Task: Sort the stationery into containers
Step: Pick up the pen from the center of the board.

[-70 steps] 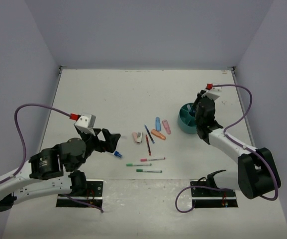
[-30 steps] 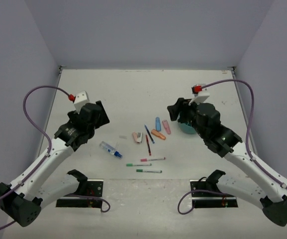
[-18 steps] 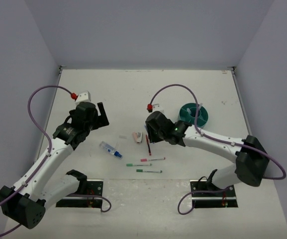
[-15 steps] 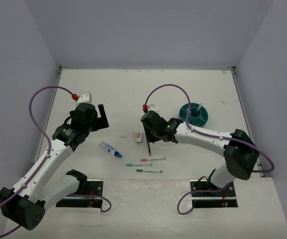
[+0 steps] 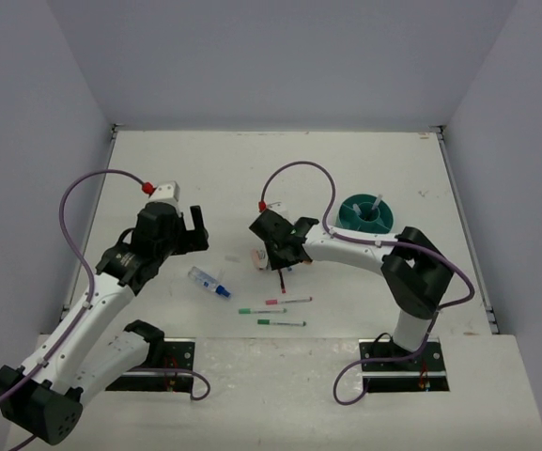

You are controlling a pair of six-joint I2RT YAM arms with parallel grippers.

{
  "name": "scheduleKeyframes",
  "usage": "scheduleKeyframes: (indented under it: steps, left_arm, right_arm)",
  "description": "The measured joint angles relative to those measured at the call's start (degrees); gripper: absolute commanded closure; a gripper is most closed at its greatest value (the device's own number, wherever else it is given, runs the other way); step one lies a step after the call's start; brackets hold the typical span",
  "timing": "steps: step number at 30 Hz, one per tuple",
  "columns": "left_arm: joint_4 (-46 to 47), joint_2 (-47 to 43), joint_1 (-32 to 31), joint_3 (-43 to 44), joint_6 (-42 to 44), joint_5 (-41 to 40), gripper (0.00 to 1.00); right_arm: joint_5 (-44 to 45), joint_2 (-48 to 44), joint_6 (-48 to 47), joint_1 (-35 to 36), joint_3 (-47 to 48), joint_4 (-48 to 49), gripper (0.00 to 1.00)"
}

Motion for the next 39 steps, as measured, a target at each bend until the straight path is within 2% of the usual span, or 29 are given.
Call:
scheduleKeyframes:
  steps: [10, 13, 18, 27, 30, 36, 39]
  left_arm:
    - [0.55, -1.67, -1.82, -0.83, 0.15, 0.32, 0.0]
    - [0.53, -1.73, -2.64, -0.83, 0.15, 0.3, 0.0]
    - [0.53, -2.14, -3.57, -0.83, 0.15, 0.21, 0.0]
    - [1.06, -1.97, -3.93, -0.83, 0.86, 2.0, 0.0]
    - [1.56, 0.59, -3.93, -0.23, 2.96, 4.97, 0.0]
    - [0.86, 14.0, -4.32, 5.14, 7.45, 8.84, 0.0]
    - [0.36, 18.08, -5.9, 6.42, 9.81, 8.75, 0.0]
  right_arm:
    - [-1.59, 4.19, 1.38, 0.0, -0.01, -0.02, 0.74]
    - [-2.25, 5.51, 1.81, 0.0, 0.01, 0.08, 0.81]
    - [-2.86, 5.77, 2.53, 0.0, 0.15, 0.54, 0.99]
    - [-2.75, 4.25, 3.32, 0.02, 0.09, -1.47, 1.0]
    - [-2.24, -1.51, 3.21, 0.0, -0.31, -3.62, 1.0]
    - [-1.57, -24.91, 1.42, 0.02, -3.33, -3.2, 1.0]
    - [-1.87, -33.16, -0.34, 0.02, -6.64, -1.29, 1.0]
